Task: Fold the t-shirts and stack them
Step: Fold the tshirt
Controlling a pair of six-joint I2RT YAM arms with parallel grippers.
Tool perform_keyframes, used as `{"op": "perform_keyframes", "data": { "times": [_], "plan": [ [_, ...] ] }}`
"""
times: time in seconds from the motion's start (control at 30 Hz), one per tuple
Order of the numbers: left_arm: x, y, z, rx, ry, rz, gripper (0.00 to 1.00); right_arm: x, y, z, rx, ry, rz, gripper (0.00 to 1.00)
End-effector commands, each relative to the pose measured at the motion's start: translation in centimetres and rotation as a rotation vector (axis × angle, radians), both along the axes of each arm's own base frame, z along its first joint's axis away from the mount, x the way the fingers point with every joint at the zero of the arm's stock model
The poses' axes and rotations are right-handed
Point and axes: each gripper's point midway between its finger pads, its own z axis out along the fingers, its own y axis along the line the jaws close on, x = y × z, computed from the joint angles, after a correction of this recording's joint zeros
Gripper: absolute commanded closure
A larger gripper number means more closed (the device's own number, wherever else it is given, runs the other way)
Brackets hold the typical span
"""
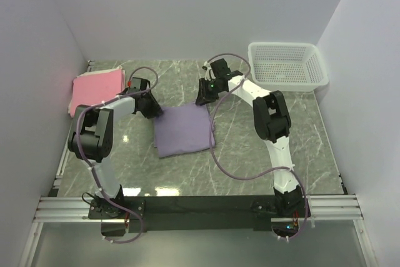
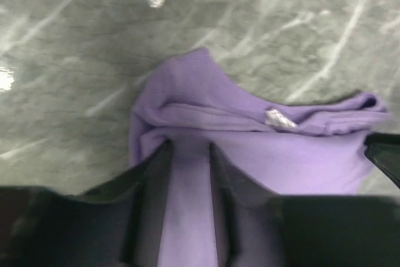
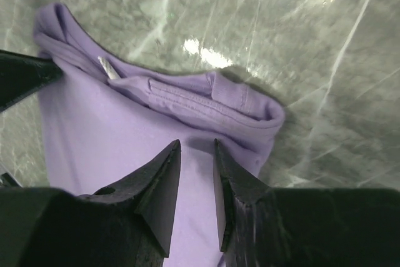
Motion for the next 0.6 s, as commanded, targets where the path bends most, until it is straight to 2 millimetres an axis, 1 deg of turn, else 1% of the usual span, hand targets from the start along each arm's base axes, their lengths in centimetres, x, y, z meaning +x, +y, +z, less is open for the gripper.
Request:
{"op": "perform_keyframes", "data": {
  "times": [0.0, 0.03, 0.07, 0.1, 0.13, 0.17, 0.2, 0.23, 0.3, 0.33, 0.4, 0.43, 0.47, 0.5, 0.53, 0.57],
  "plan": [
    [-0.1, -0.3, 1.2, -0.010, -0.045, -0.037, 0.61, 0.9, 0.2, 5.0, 0.080, -0.127, 0.019, 0.65],
    [0.1, -0.1, 2.9, 0.000, -0.093, -0.036, 0.57, 1.4, 0.0, 5.8, 0.095, -0.170, 0.018, 0.64],
    [-0.1, 0.2, 3.5, 0.009, -0.111, -0.034, 0.53, 1.2, -0.3, 7.2, 0.105, -0.209, 0.024, 0.64],
    [-0.4, 0.4, 3.7, 0.019, -0.118, -0.037, 0.47, 0.9, -1.1, 6.6, 0.095, -0.205, 0.020, 0.63],
    [-0.5, 0.8, 4.9, 0.043, -0.156, -0.038, 0.43, 1.1, -1.4, 7.2, 0.095, -0.239, 0.019, 0.62],
    [-0.8, 1.1, 4.9, 0.057, -0.161, -0.038, 0.40, 0.8, -1.7, 6.6, 0.088, -0.229, 0.018, 0.60],
    [-0.8, 1.4, 5.2, 0.071, -0.178, -0.039, 0.35, 0.9, -2.2, 6.4, 0.090, -0.226, 0.018, 0.59],
    [-0.9, 1.7, 5.4, 0.093, -0.193, -0.051, 0.33, 0.9, -2.4, 5.8, 0.085, -0.216, 0.025, 0.58],
    [-0.9, 2.1, 5.0, 0.121, -0.189, -0.058, 0.30, 0.6, -2.3, 5.3, 0.091, -0.184, 0.048, 0.56],
    [-1.0, 2.1, 4.2, 0.132, -0.166, -0.070, 0.30, 0.7, -2.3, 4.6, 0.086, -0.172, 0.055, 0.56],
    [-0.8, 1.9, 3.6, 0.130, -0.154, -0.083, 0.31, 0.7, -2.2, 4.0, 0.089, -0.169, 0.060, 0.55],
    [-0.6, 1.9, 2.9, 0.133, -0.141, -0.089, 0.31, 0.8, -2.2, 3.6, 0.085, -0.166, 0.061, 0.55],
    [-0.4, 1.8, 2.8, 0.132, -0.139, -0.090, 0.32, 0.8, -2.3, 3.3, 0.082, -0.160, 0.057, 0.55],
    [-0.4, 1.8, 2.0, 0.137, -0.120, -0.092, 0.34, 0.8, -2.2, 3.0, 0.080, -0.155, 0.059, 0.55],
    [-0.4, 1.8, 1.7, 0.140, -0.109, -0.092, 0.35, 0.7, -2.1, 2.4, 0.080, -0.142, 0.066, 0.55],
    [-0.1, 1.8, 1.6, 0.140, -0.109, -0.092, 0.36, 0.7, -2.0, 2.4, 0.085, -0.140, 0.071, 0.57]
  ]
}}
